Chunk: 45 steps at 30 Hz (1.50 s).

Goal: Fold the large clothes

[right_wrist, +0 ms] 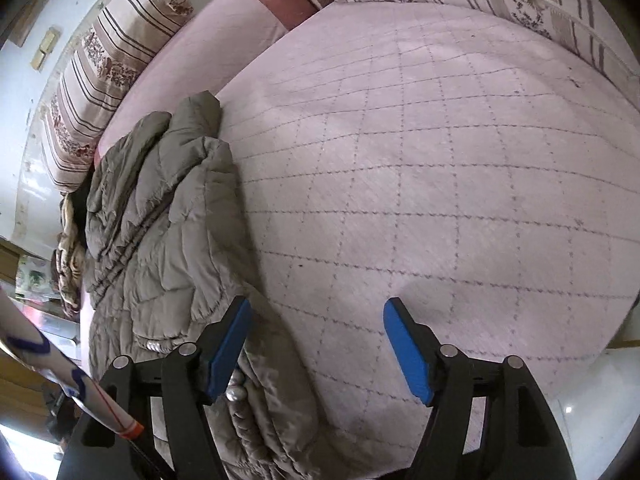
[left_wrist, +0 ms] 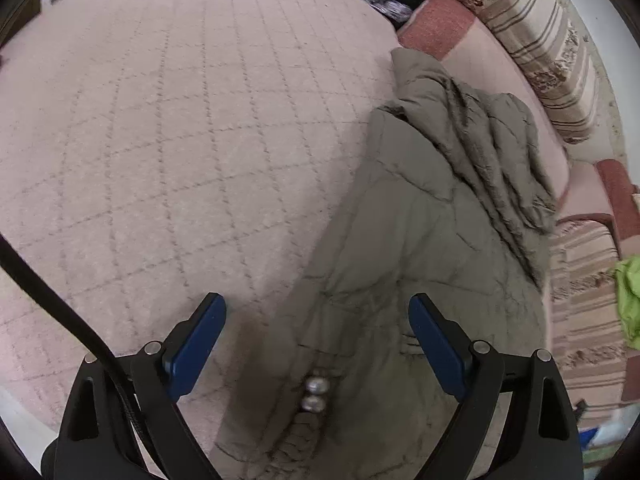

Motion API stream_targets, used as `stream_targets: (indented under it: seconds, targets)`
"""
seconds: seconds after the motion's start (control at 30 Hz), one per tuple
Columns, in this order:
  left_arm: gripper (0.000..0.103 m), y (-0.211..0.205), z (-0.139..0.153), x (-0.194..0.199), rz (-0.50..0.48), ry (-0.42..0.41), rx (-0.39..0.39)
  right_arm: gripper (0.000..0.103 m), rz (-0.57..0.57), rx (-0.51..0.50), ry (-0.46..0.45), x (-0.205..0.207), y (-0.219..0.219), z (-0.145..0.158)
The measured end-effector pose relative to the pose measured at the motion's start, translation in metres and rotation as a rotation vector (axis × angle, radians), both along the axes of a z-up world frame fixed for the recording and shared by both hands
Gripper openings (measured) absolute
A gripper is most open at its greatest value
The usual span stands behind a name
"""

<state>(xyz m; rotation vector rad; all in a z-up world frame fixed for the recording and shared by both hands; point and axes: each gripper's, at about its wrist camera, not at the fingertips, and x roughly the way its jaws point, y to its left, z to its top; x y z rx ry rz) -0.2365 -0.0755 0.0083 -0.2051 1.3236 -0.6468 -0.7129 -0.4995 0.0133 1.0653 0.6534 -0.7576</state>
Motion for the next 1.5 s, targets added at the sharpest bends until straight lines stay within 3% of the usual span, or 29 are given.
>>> stream_targets:
  seconds: [0.07, 0.13, 0.57, 0.8, 0.93, 1.07, 1.3, 1.5]
  targets:
    - [0.091, -0.002, -0.003, -0.002, -0.048, 0.101, -0.106, 0.074, 0.014, 0.019, -0.029, 0.004, -0.001, -0.002]
    - [0.091, -0.003, -0.003, -0.006, -0.066, 0.136, -0.143, 0.074, 0.028, 0.037, -0.055, 0.008, 0.0, -0.005]
    - [0.091, 0.022, -0.012, -0.034, -0.117, 0.122, -0.233, 0.074, 0.07, 0.216, -0.266, 0.002, 0.016, -0.024]
    - [0.091, 0.032, -0.015, -0.049, -0.126, 0.138, -0.296, 0.074, 0.089, 0.236, -0.273, 0.002, 0.045, -0.025]
    - [0.091, 0.034, -0.02, -0.061, -0.174, 0.192, -0.344, 0.074, 0.09, 0.259, -0.28, 0.0, 0.058, -0.027]
    - [0.091, 0.034, -0.022, -0.07, -0.211, 0.17, -0.35, 0.074, 0.105, 0.273, -0.28, 0.002, 0.071, -0.029]
    - [0.091, 0.025, -0.022, -0.07, -0.191, 0.167, -0.338, 0.075, 0.146, 0.28, -0.299, 0.014, 0.086, -0.034]
    - [0.091, 0.008, -0.012, -0.084, -0.237, 0.107, -0.254, 0.074, 0.211, 0.283, -0.348, 0.029, 0.103, -0.03]
